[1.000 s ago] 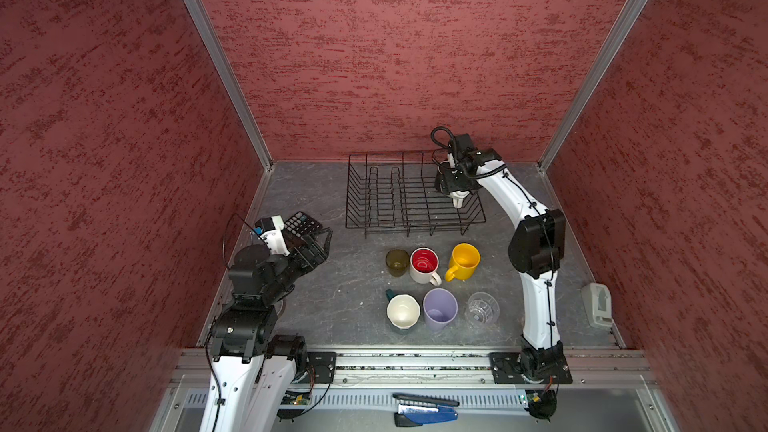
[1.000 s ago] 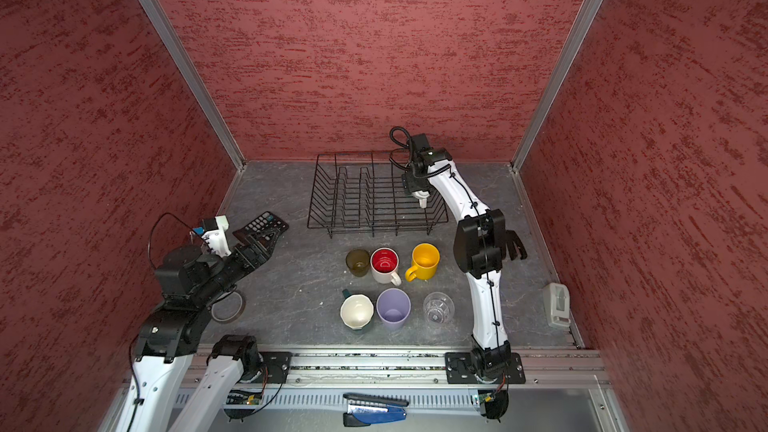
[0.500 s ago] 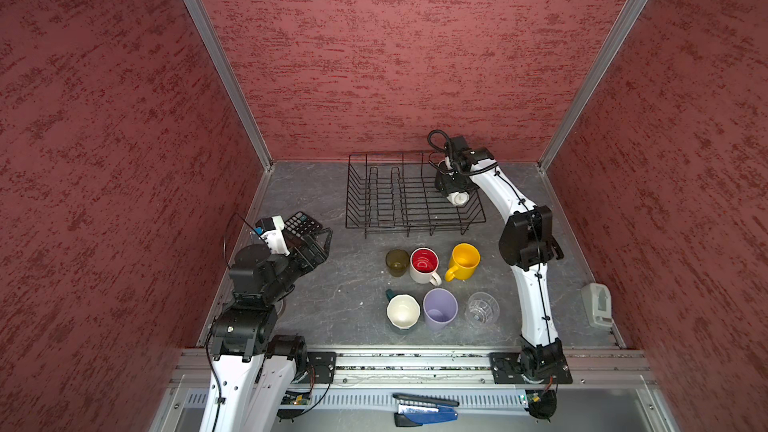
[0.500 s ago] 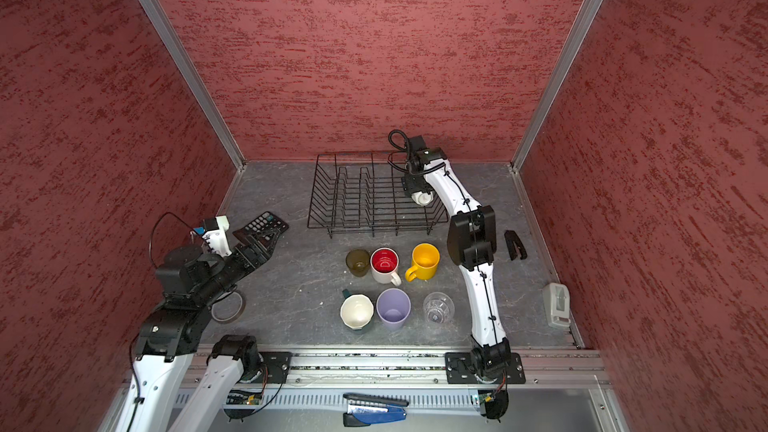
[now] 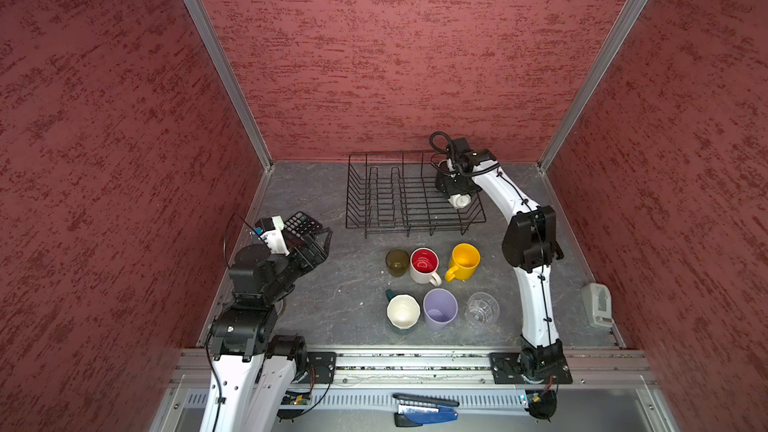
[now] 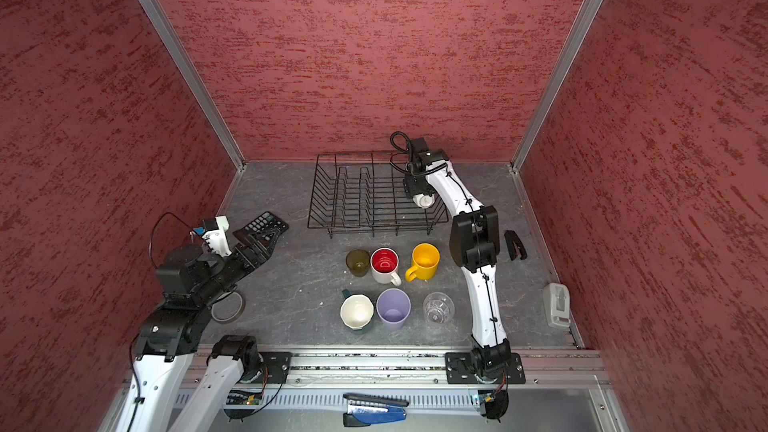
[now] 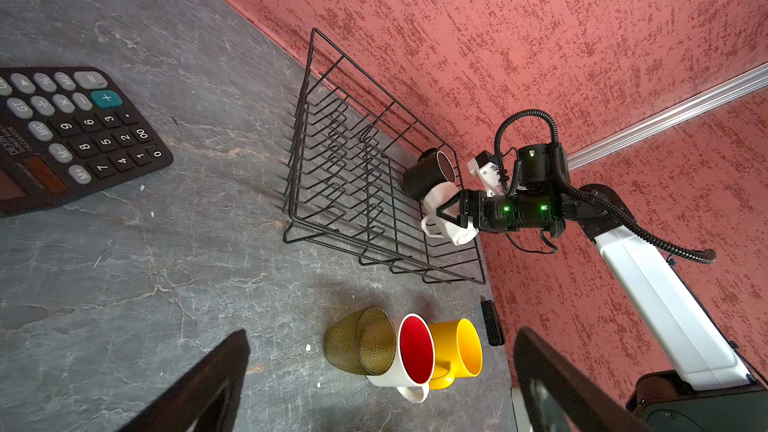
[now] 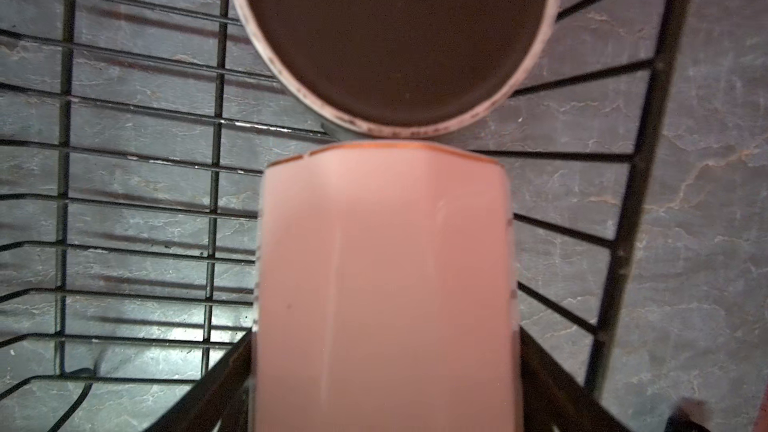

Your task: Load the cups into the dish rack

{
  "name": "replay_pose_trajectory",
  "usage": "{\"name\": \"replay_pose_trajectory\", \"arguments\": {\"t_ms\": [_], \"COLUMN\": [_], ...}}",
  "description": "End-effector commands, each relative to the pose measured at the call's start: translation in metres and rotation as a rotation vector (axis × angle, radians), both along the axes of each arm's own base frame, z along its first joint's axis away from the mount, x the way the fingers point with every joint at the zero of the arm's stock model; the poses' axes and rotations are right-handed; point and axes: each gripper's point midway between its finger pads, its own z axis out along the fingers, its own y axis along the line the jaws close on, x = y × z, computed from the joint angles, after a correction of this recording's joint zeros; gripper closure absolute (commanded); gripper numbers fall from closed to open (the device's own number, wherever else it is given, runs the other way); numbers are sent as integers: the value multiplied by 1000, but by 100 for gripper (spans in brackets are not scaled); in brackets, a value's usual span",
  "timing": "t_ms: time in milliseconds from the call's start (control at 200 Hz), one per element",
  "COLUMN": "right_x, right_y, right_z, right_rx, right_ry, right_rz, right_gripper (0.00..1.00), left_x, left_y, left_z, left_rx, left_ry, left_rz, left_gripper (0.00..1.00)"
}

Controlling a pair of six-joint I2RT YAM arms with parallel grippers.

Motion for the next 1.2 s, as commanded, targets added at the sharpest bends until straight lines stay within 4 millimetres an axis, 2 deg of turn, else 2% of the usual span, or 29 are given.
{"name": "replay_pose_trajectory", "arguments": {"t_ms": [0,230,451,591,731,982,1072,1197], "right_x": [2,-11,-40,-64,-86,-124,-137,-150], "right_y": [6,15,29,39,49,75,85,95], "right_z": [72,104,130,133,132,126,130,140], "right_rx": [103,180,297,367,424,507,537,599], "right_ry": [-160,-205,-236,-225,-216,-171,-165,-157], "right_rz": [-3,22,76,114,154,247,284,331], "right_gripper": [100,100,100,100,100,100,100,100], "left_x": [-1,7,34,55,72,107,117,122], "left_y": [0,-8,-31,-50,-85,-144,-162,-187], "left_z": [15,22,19,25,29,8,3,8], "left_rx": [-7,-50,-129,-157,-112,-72,-51,-58], "left_ry": [-41,-64,-18,-10,-3,47,51,0], "left_rz": [-1,-37,-163,-256,-365,-515,-566,-672], "left_gripper": [1,0,12,21,23,25,26,28]}}
